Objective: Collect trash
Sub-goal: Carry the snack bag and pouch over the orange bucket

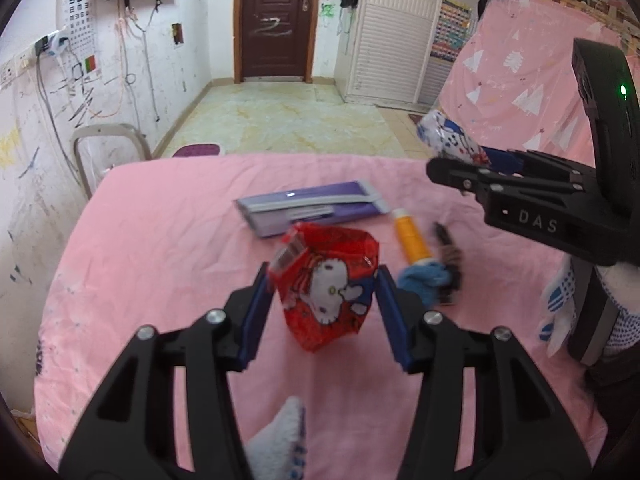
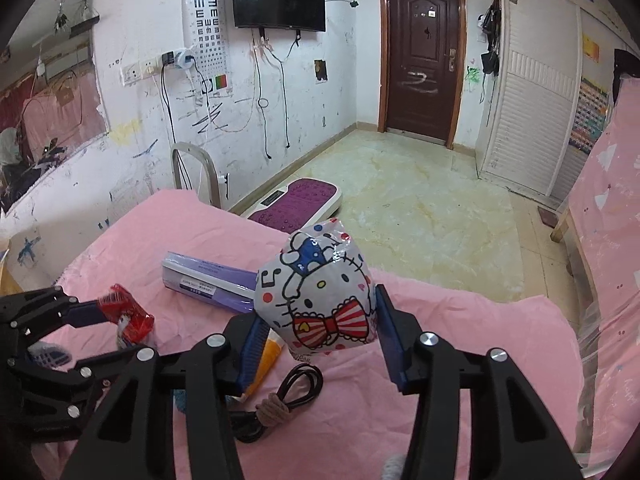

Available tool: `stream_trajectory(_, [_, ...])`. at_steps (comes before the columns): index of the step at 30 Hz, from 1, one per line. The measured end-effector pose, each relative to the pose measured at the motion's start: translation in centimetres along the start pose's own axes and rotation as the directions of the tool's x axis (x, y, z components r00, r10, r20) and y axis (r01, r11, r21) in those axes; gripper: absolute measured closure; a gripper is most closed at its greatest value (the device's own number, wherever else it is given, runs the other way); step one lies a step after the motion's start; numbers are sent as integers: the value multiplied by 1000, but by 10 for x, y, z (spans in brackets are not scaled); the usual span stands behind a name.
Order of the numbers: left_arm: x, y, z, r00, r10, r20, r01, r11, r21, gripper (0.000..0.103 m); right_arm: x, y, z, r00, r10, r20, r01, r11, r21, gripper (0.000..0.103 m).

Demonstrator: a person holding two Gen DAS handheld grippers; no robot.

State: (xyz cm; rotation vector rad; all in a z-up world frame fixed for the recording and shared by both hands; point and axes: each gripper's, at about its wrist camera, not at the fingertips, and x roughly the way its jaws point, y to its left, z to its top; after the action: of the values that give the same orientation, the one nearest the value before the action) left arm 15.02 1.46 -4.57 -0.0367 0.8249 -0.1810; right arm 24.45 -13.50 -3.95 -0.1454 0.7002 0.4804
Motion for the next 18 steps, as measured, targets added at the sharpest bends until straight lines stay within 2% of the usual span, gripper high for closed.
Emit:
stream_trajectory(7, [-3, -37, 6, 999, -37, 1, 37, 998, 52, 63, -53, -35, -8, 997, -14, 79, 6, 995, 100, 62])
stream_trajectory(10, [-6, -48, 9, 998, -59, -3, 59, 997, 50, 63, -73, -53, -12, 995, -14, 102, -1, 990, 144, 62])
stream_trajectory(18, [-28, -77, 18, 992, -115, 49, 109, 988, 110, 63, -126, -96, -38, 985, -81, 154, 45, 973, 227, 62])
